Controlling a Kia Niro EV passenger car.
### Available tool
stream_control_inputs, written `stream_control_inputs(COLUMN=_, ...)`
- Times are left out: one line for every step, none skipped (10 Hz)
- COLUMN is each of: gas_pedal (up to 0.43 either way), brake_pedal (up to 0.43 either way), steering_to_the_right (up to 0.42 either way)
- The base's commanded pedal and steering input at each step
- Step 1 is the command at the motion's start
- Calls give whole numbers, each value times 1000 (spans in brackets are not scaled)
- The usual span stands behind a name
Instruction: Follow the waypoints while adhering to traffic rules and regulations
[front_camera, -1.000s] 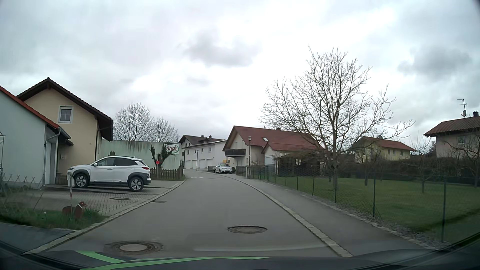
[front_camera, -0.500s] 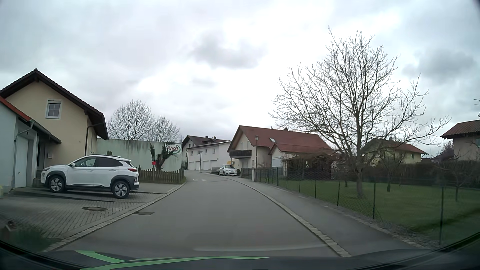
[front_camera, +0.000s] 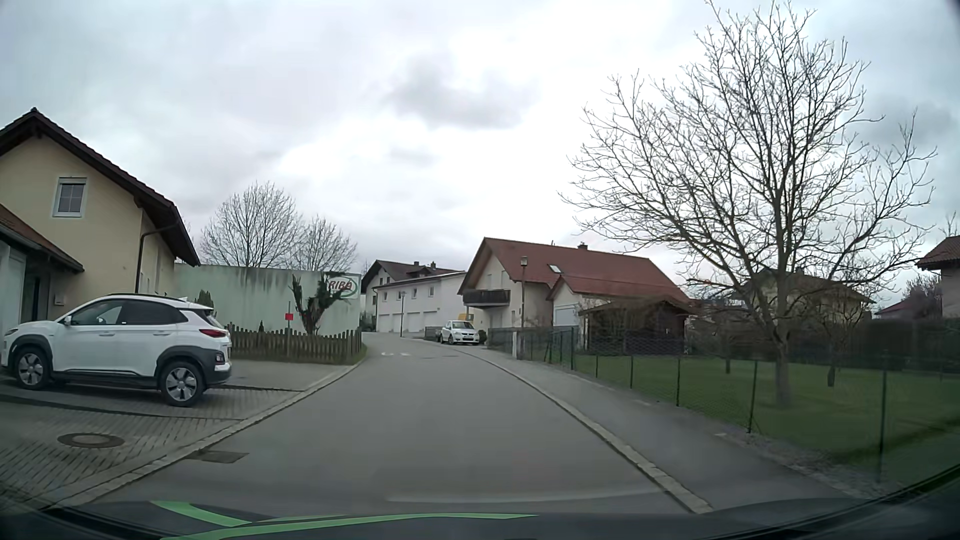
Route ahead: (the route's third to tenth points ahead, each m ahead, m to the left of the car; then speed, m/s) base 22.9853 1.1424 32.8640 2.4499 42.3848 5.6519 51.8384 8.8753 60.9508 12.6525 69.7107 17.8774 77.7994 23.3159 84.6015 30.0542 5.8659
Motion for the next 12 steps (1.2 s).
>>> stream_control_inputs(gas_pedal=268, brake_pedal=0, steering_to_the_right=-12)
stream_control_inputs(gas_pedal=268, brake_pedal=0, steering_to_the_right=-12)
stream_control_inputs(gas_pedal=268, brake_pedal=0, steering_to_the_right=-12)
stream_control_inputs(gas_pedal=268, brake_pedal=0, steering_to_the_right=-12)
stream_control_inputs(gas_pedal=268, brake_pedal=0, steering_to_the_right=-12)
stream_control_inputs(gas_pedal=268, brake_pedal=0, steering_to_the_right=-12)
stream_control_inputs(gas_pedal=268, brake_pedal=0, steering_to_the_right=-13)
stream_control_inputs(gas_pedal=268, brake_pedal=0, steering_to_the_right=-13)
stream_control_inputs(gas_pedal=268, brake_pedal=0, steering_to_the_right=-13)
stream_control_inputs(gas_pedal=268, brake_pedal=0, steering_to_the_right=-14)
stream_control_inputs(gas_pedal=268, brake_pedal=0, steering_to_the_right=-16)
stream_control_inputs(gas_pedal=268, brake_pedal=0, steering_to_the_right=-20)
